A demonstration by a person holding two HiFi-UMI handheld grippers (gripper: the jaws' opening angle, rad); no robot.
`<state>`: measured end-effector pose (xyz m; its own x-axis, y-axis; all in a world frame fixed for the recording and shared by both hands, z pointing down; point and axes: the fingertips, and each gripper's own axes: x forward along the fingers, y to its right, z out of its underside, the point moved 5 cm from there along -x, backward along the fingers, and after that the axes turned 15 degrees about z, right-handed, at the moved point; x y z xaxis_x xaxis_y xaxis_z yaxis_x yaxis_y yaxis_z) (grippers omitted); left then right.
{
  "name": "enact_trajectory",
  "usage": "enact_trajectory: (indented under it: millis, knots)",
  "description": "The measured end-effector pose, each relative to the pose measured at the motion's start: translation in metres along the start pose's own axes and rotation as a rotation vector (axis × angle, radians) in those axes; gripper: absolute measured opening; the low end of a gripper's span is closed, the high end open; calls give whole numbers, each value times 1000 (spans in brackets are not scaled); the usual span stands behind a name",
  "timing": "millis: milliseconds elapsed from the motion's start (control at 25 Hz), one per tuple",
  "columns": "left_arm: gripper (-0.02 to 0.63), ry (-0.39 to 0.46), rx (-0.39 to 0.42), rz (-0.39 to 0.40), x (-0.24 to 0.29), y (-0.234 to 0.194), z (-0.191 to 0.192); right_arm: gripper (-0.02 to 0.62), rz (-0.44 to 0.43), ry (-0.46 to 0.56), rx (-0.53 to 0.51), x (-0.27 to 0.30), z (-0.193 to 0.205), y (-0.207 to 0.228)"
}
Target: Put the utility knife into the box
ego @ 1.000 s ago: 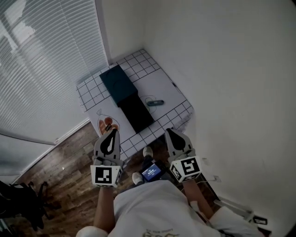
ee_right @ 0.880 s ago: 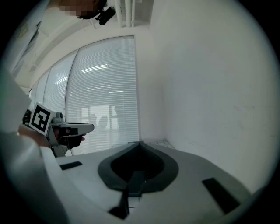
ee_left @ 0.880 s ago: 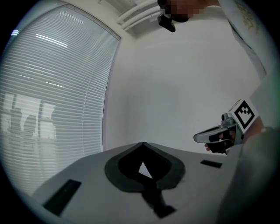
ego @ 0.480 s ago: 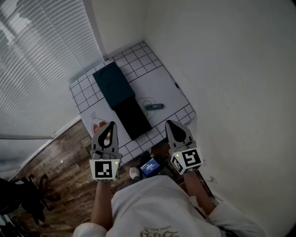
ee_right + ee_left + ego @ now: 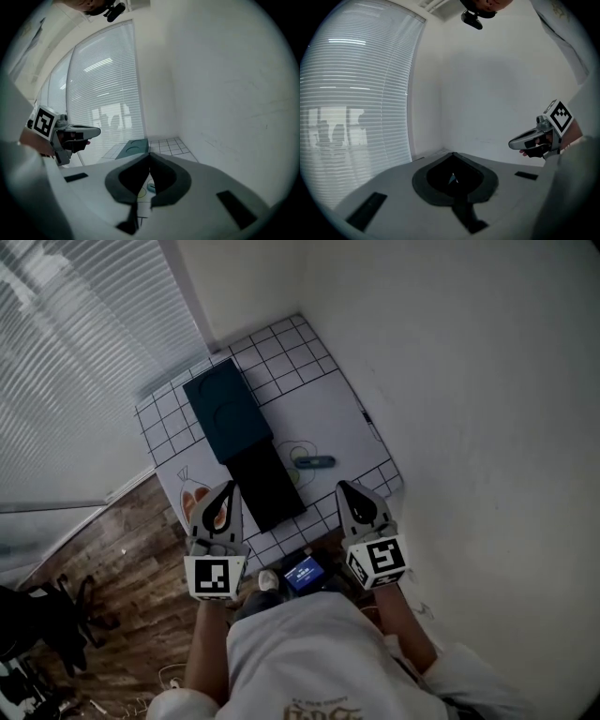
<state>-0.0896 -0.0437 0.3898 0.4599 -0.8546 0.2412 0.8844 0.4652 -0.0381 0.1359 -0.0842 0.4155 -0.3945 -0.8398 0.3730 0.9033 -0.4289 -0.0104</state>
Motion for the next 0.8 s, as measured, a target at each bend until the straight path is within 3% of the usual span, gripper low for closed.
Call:
enact_trajectory:
  millis: [360,800]
  knots:
    - [8,-78,-17,15,29,1,30,6,-14,-41,-5,31,21,18]
    - [8,-159,7,138,67,17,58,6,-30,-123,-22,56,50,26]
